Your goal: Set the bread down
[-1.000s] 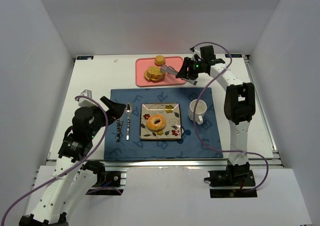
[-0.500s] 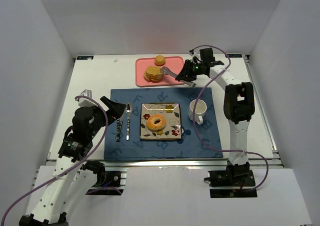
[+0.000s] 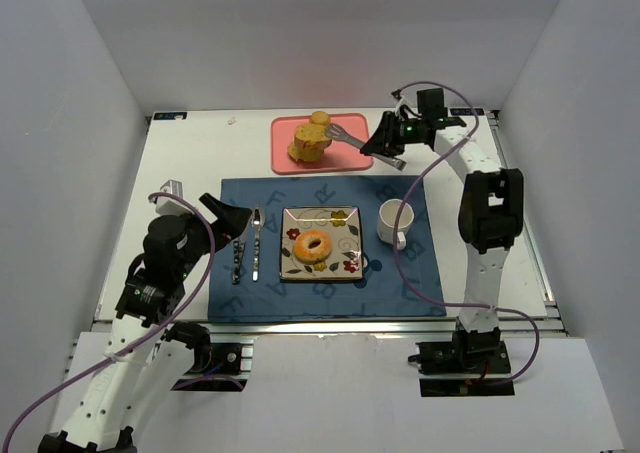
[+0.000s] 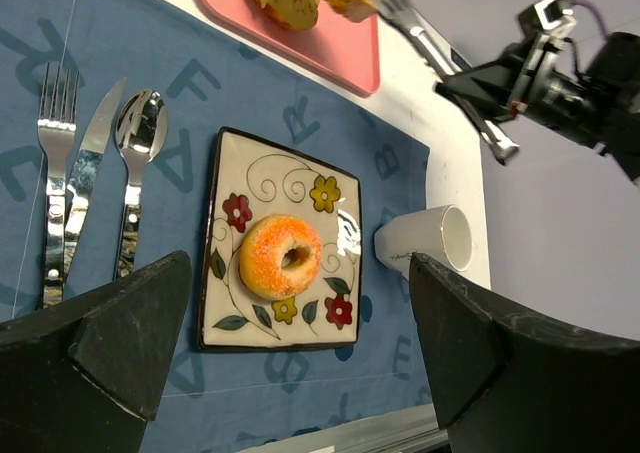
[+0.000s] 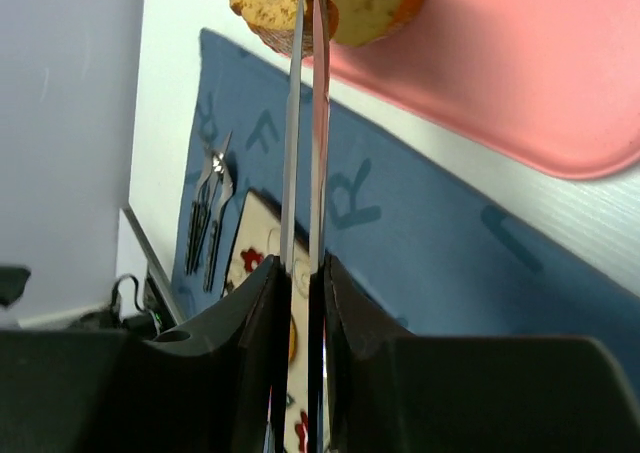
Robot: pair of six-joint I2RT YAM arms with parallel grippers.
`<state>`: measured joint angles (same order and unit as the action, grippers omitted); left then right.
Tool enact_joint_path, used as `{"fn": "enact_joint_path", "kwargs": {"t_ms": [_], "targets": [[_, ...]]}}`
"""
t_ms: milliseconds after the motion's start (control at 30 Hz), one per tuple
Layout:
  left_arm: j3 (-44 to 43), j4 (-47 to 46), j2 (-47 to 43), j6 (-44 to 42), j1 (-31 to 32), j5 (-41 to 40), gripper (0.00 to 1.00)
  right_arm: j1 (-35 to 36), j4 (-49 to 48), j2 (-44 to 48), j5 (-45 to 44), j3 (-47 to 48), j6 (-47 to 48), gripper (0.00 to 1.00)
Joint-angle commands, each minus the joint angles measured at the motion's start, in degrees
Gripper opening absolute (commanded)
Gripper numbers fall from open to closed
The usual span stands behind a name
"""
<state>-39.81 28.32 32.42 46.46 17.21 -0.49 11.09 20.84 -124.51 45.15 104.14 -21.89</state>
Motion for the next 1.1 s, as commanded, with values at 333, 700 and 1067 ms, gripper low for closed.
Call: {"fn": "enact_joint_path", "kwargs": {"t_ms": [333,700,1067], "targets": [[-0.09,-2.38,-0.96,-0.93,-0.16,0.4,0.98,3.84,31.97,22.37,-1.01,-11.49,43.14,0.1],[1.31,-3.8,-1.57,-1.9,-0.07,2.78,0.98,9.74,33.3,26.25,-10.16,-21.43,47.38,0.19],[1.93,-1.6,-5.09,-1.46,-0.07,1.99,0.98,9.3,33.21,26.42,-9.73,-15.29,44.83,0.51]]}}
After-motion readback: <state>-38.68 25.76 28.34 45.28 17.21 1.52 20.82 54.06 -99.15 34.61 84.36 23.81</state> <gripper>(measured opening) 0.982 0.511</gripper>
